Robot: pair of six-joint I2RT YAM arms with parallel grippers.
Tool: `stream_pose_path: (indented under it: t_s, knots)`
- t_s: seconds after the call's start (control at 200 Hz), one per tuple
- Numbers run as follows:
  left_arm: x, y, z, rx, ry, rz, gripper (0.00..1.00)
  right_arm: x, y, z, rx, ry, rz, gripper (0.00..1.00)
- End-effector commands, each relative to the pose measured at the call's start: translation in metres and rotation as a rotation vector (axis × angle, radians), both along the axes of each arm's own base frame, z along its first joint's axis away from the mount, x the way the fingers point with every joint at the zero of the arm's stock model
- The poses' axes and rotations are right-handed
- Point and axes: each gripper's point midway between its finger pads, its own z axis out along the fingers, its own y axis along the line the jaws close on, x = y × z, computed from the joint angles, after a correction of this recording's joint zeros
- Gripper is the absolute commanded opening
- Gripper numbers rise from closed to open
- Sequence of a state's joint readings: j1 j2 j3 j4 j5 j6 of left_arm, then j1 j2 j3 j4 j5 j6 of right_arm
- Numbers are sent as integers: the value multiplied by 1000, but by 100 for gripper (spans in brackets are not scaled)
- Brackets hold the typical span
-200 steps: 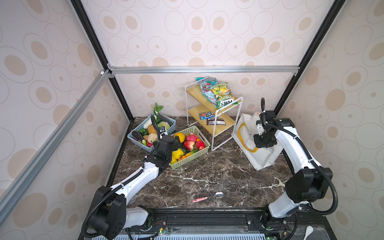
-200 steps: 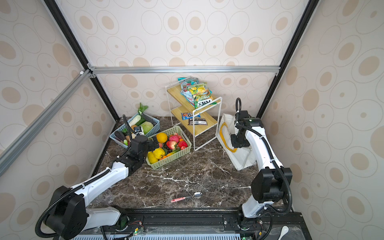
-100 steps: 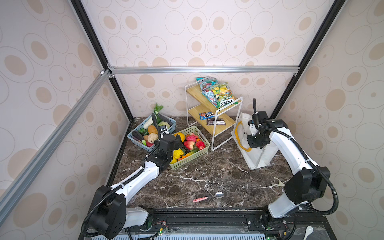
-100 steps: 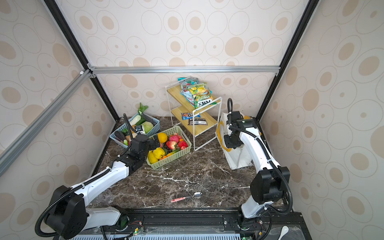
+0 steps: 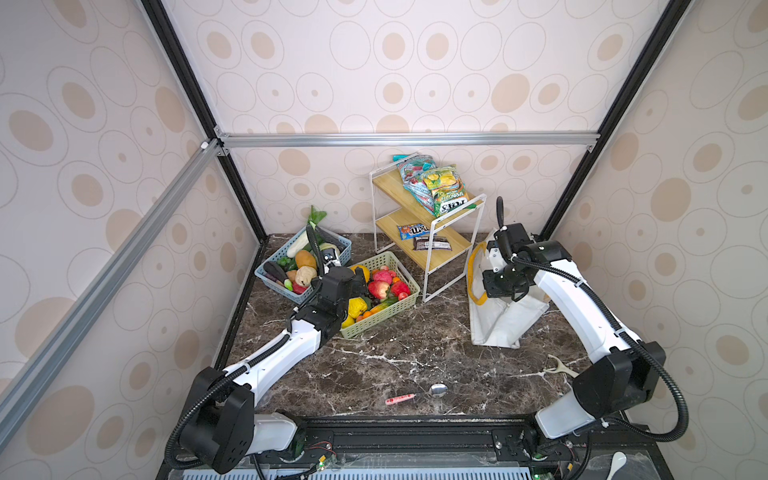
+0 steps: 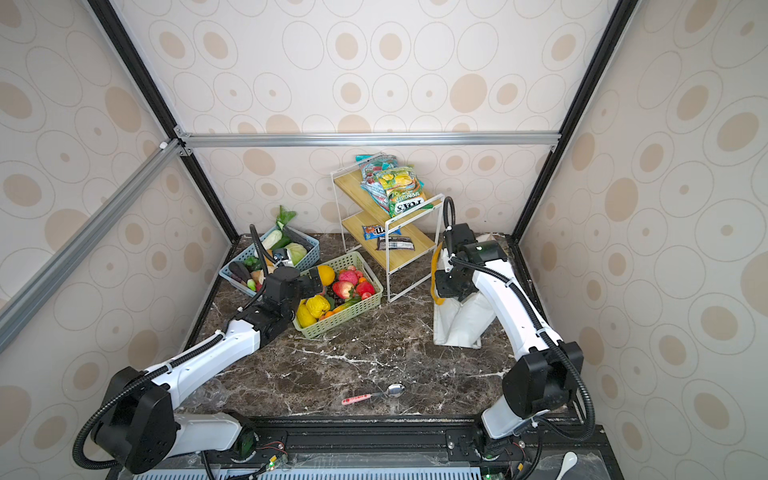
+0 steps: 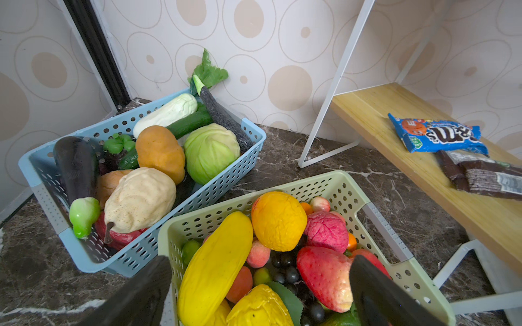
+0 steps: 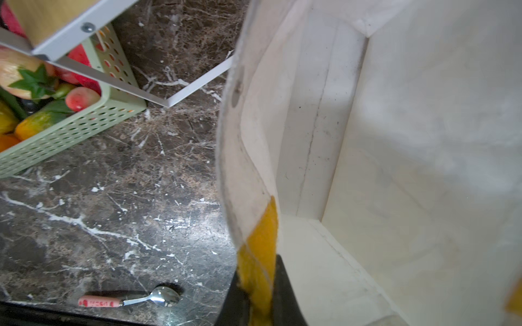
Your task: Place the food into the grocery bag and tie it
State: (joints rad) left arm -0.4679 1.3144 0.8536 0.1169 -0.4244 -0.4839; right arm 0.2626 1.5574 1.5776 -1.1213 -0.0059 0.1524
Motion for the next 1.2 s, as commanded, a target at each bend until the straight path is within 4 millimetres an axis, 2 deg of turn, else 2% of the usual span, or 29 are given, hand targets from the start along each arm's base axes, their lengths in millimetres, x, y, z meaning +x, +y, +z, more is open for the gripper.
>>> stream_pose_path:
  t_s: [0.0, 0.03, 0.06, 0.405, 0.745, 0.865, 0.99, 1.195]
  knots:
    - [2, -3, 15, -10, -29, 8, 98, -4, 14, 17, 86, -31, -6, 1]
    - [1, -2, 15, -9, -31, 10, 98, -4, 15, 18, 95, -32, -7, 1]
    - [1, -1, 14, -7, -30, 15, 98, -9, 27, 18, 104, -27, 23, 1]
    - [-2, 2, 15, -2, -39, 26, 98, -13, 65, 17, 223, -16, 68, 4]
    - [-6, 6, 14, 4, -36, 30, 98, -8, 89, 25, 330, -30, 93, 22]
    - [-6, 4, 14, 16, -26, 22, 98, -7, 86, 33, 313, -57, 105, 37]
    - [-6, 5, 13, 18, -22, 22, 98, -10, 73, 41, 241, -81, 118, 45]
    - [-8, 5, 13, 16, -23, 22, 98, -28, 52, 56, 139, -95, 151, 59]
